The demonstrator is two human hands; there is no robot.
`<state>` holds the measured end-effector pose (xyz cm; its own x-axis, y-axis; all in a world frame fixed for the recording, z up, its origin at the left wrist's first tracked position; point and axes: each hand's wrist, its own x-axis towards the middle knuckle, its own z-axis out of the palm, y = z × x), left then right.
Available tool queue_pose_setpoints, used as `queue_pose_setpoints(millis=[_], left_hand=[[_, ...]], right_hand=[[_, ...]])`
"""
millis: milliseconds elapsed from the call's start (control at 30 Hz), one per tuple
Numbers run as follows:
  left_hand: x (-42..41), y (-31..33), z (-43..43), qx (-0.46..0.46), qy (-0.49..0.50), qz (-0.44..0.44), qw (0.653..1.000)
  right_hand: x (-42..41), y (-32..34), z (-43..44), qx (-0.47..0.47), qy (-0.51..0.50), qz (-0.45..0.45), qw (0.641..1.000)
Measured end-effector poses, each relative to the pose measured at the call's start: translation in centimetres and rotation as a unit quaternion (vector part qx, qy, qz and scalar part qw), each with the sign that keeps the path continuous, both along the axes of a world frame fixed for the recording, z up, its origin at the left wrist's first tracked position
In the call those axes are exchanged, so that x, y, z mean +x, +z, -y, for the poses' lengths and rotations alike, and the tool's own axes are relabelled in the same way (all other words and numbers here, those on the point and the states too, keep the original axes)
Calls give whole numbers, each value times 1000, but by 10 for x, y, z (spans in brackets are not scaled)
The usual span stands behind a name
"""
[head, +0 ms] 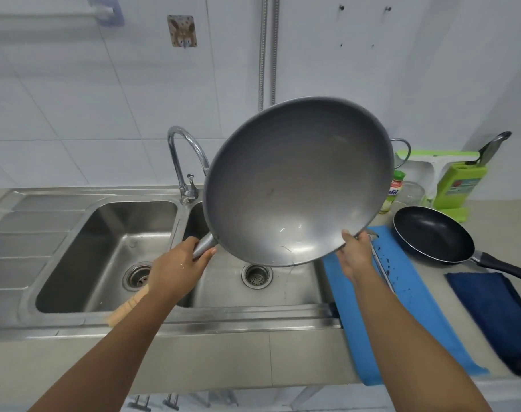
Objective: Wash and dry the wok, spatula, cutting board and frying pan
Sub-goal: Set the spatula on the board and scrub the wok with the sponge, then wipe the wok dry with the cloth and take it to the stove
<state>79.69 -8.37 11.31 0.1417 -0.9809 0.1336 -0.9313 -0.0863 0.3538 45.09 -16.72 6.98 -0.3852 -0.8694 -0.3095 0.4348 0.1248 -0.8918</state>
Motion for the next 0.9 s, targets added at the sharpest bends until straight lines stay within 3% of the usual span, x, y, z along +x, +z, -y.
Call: queue_pose_setpoints(millis=[200,367,500,567,633,767,833,900], left_hand=[[-10,-1,10,15,-22,-21,999],[-51,-6,15,39,-52,-97,993],[-110,-5,19,49,-94,-175,979],[-138,-5,23,57,-103,-198,973],[-159,-8,28,67,-106,-208,970],[-192,-20,33,78,-107,-217,967],[-205,-25,33,93,-106,-227,964],[-216,-31,33,106,-106,-241,959]], right_hand=[[-21,4,-17,-16,-15,-31,999],[-69,18,-55,-51,-21,-41,998],[-123,15,-94,5,-99,-131,986],[-157,5,-113,57,-158,-221,961],[-190,-5,-130,142,-176,-347,910],[-252,-18,-148,297,-103,-528,789],[-271,-20,-149,373,-28,-556,743],[-279,-23,-146,410,28,-524,746]])
